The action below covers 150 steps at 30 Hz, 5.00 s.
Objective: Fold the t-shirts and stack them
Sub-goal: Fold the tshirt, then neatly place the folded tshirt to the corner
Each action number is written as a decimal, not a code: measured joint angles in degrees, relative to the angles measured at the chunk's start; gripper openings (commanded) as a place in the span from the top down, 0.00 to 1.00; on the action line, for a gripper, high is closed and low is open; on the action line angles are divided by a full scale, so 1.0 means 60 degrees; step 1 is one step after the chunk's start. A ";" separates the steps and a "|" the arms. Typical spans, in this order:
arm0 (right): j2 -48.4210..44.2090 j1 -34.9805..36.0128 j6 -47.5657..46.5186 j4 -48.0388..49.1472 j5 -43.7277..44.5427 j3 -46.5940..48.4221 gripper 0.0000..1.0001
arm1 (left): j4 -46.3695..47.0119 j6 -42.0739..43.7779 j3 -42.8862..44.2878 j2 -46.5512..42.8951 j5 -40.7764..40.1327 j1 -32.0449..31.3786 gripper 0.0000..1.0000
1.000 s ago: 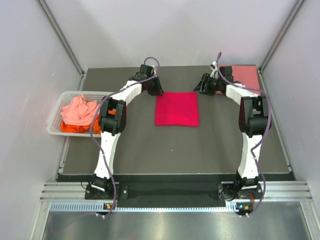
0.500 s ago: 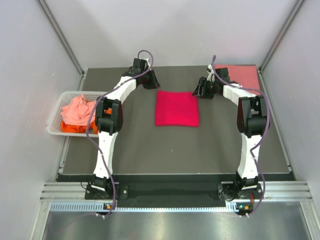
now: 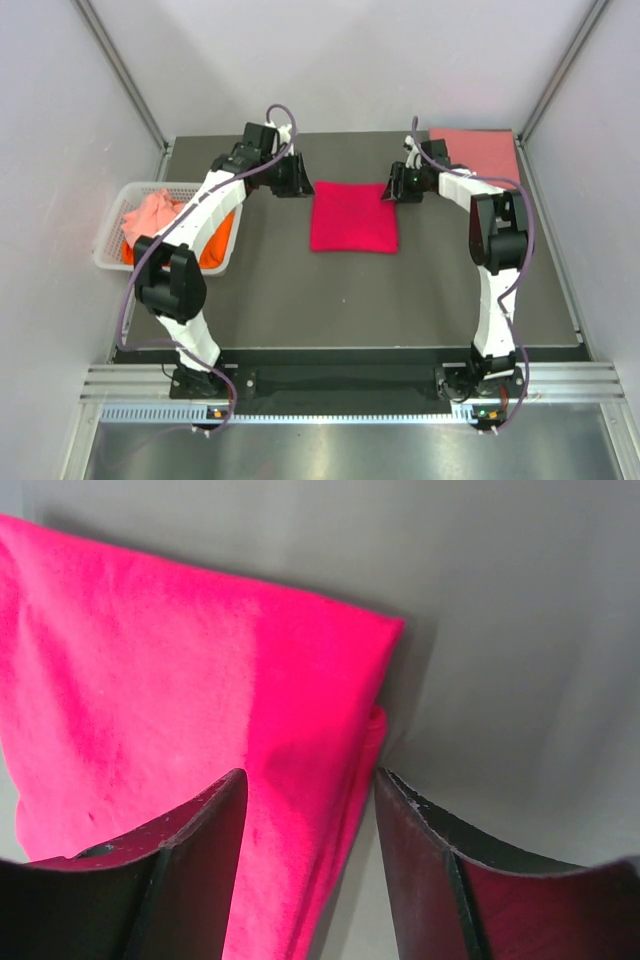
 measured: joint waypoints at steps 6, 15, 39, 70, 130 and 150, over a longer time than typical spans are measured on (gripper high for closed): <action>0.0000 0.0109 -0.0149 -0.0036 0.0084 -0.0004 0.52 | -0.0470 0.0375 -0.1060 -0.0903 0.0335 -0.0455 0.67; 0.0047 0.0120 -0.0433 -0.0291 0.0284 0.0033 0.93 | -0.0401 0.0474 -0.2718 -0.2208 0.0295 -0.0430 0.66; -0.1759 0.0346 -0.1723 -0.1861 0.3224 0.0805 1.00 | -0.0372 0.0736 -0.3082 -0.2463 -0.0299 -0.0430 0.67; -0.1821 -0.0565 -0.3585 -0.3359 0.5716 0.3894 1.00 | -0.0361 0.0747 -0.3195 -0.2477 -0.0164 -0.0430 0.67; 0.2659 -0.4703 -0.0178 -0.0375 0.3078 0.6495 1.00 | -0.0339 0.0743 -0.3268 -0.2033 0.0000 -0.0430 0.67; 0.2058 -0.4809 0.0237 -0.0634 0.3246 0.5945 0.48 | -0.0317 0.0739 -0.3268 -0.1931 0.0055 -0.0430 0.67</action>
